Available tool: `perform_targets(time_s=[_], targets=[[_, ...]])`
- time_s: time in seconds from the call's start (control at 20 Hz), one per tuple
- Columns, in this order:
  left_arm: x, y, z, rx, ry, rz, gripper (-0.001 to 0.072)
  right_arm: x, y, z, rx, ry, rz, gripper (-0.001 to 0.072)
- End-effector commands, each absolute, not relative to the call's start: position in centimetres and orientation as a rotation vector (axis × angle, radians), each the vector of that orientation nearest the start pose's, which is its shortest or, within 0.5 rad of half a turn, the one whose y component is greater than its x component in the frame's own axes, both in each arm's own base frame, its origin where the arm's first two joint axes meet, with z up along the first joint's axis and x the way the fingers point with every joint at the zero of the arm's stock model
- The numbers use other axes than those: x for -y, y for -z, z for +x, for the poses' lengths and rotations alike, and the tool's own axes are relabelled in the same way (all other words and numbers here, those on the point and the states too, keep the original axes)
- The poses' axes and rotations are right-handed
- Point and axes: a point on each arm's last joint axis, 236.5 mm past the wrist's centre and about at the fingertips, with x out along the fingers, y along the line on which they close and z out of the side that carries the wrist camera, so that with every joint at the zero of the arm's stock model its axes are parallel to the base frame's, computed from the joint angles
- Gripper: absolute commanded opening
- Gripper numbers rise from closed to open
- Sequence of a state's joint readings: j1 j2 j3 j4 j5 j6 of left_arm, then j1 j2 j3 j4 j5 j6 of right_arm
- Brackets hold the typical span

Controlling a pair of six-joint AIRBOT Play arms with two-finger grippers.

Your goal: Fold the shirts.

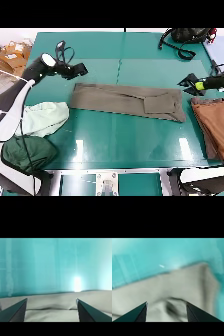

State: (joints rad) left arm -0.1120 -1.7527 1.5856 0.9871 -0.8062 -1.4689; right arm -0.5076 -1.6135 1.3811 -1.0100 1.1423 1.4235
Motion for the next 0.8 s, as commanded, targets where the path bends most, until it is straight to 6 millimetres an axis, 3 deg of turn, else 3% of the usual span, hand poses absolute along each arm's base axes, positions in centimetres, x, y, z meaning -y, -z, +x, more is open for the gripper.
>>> perform_targets(time_s=[0.0,0.1,0.25,0.35,0.55,0.75], targets=[[15.1,-2.9,54.7,-1.015,0.364,-0.459,0.072,15.0,3.5,41.1,-1.237,0.04,0.722,0.0587],[15.6,-2.5,53.4,-1.073,0.39,-0.461,0.072,15.4,5.7,40.0,-1.281,0.023,0.739,0.06],[16.0,-2.0,52.0,-1.133,0.413,-0.458,0.072,14.1,9.1,38.9,-1.374,-0.068,0.748,0.0602],[16.1,-1.9,51.5,-1.153,0.42,-0.456,0.072,12.2,10.4,39.2,-1.379,-0.17,0.808,0.0601],[16.2,-1.9,51.5,-1.154,0.423,-0.459,0.072,8.9,11.4,39.6,-1.361,-0.373,0.903,0.0601],[16.3,-2.0,51.5,-1.153,0.425,-0.463,0.072,8.1,10.8,39.9,-1.343,-0.429,0.919,0.0601]])
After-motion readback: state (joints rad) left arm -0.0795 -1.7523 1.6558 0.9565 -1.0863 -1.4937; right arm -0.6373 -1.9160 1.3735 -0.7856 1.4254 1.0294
